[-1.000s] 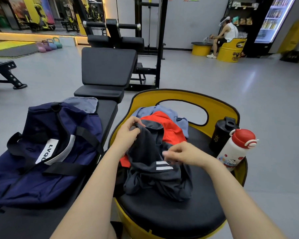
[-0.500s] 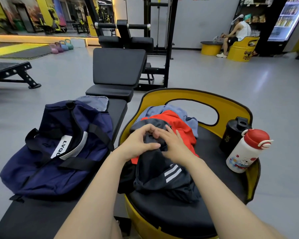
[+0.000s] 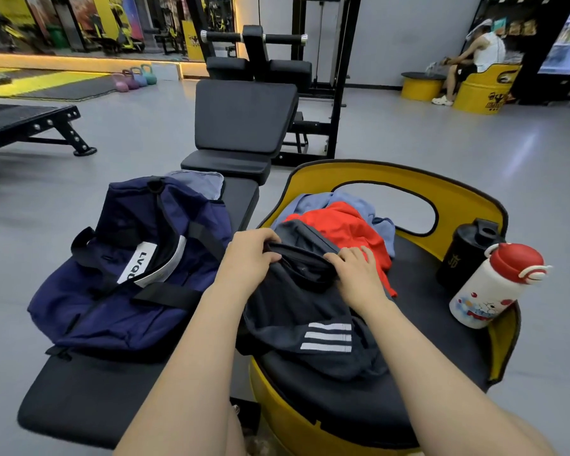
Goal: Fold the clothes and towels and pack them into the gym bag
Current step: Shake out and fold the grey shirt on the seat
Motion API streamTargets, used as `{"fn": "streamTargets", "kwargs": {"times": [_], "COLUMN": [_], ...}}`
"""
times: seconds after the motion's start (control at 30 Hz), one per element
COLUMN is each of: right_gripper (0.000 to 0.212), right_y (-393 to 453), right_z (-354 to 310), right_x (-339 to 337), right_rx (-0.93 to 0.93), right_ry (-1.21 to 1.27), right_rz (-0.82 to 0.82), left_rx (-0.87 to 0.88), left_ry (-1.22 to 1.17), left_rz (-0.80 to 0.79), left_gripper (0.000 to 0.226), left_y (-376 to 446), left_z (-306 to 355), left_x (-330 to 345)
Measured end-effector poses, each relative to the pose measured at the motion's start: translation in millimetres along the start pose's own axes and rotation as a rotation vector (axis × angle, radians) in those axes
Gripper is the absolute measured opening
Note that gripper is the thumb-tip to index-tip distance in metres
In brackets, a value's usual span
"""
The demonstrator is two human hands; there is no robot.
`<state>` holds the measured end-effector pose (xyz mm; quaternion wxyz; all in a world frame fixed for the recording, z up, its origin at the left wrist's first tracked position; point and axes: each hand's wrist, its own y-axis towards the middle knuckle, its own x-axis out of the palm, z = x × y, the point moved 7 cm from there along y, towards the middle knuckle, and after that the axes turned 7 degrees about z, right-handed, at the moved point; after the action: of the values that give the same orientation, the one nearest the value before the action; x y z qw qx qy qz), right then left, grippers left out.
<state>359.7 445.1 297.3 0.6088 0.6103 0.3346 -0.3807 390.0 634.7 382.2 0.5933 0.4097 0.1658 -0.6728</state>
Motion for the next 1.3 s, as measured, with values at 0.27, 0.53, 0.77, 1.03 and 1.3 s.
{"fn": "streamTargets", "kwargs": {"times": [0.27,0.53,0.77,1.03,1.3], "right_gripper": [0.047,0.043,0.016,0.032,0.006], "right_y": [-0.2,-9.8,-13.4,-29.6,-34.9], "right_z": [4.5,23.2,40.5,36.0,44.2], "right_x": [-13.2,-15.1,-49.0,-62.4,-110.0], "right_rx": [-0.011,-0.061,0.105,0.226,0.357], "right_ry": [-0.067,0.101,0.248,0.608,0.705], "right_rz": [0.04,-0.075,0.06,-0.077,0.01], "left_rx": [-0.045,-0.11,-0.154,-0.233,-0.203], "left_ry": [-0.214,-0.358,-0.352,-0.303,-0.255], "left_rz": [0.183,0.296,0.303,0.205,0.122], "left_gripper": [0.013,0.015,0.01,0.022,0.026], "left_y": [-0.6,-3.8,-9.1,-20.9,-31.8], "left_z": [-6.7,-21.7,-31.0,-35.6,-18.4], "left_x": [-17.9,-28.6,-23.1,-2.9,-4.0]}}
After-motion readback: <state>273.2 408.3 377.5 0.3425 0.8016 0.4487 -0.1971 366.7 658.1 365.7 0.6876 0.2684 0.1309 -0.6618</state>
